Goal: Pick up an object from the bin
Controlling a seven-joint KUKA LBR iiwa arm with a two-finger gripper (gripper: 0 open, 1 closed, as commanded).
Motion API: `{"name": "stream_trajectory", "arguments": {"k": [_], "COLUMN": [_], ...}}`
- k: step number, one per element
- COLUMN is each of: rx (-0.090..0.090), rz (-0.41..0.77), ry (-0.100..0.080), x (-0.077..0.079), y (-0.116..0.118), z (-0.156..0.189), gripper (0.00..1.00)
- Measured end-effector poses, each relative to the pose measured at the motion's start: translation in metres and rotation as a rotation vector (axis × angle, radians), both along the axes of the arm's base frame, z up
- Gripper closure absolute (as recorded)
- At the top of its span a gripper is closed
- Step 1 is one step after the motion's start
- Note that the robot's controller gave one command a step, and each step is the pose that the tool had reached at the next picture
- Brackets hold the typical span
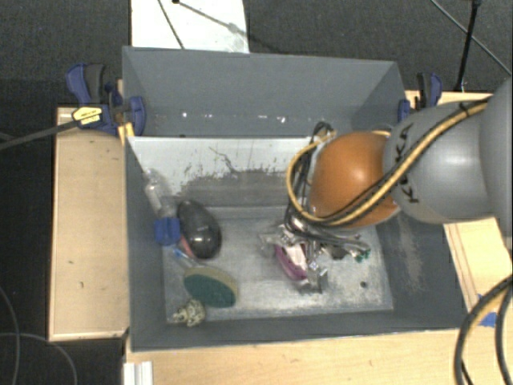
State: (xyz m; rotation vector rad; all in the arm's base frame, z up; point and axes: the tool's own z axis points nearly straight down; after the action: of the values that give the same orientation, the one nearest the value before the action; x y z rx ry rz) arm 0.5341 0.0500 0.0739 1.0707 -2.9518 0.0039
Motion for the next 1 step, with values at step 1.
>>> {"name": "stream_trajectory", "arguments": {"k": [1], "rx": [0.004], "rz": [0.068], "ry": [-0.004], "x": [0.0241], "y": [0.0025], "z": [0.0137], "gripper": [0.0]}}
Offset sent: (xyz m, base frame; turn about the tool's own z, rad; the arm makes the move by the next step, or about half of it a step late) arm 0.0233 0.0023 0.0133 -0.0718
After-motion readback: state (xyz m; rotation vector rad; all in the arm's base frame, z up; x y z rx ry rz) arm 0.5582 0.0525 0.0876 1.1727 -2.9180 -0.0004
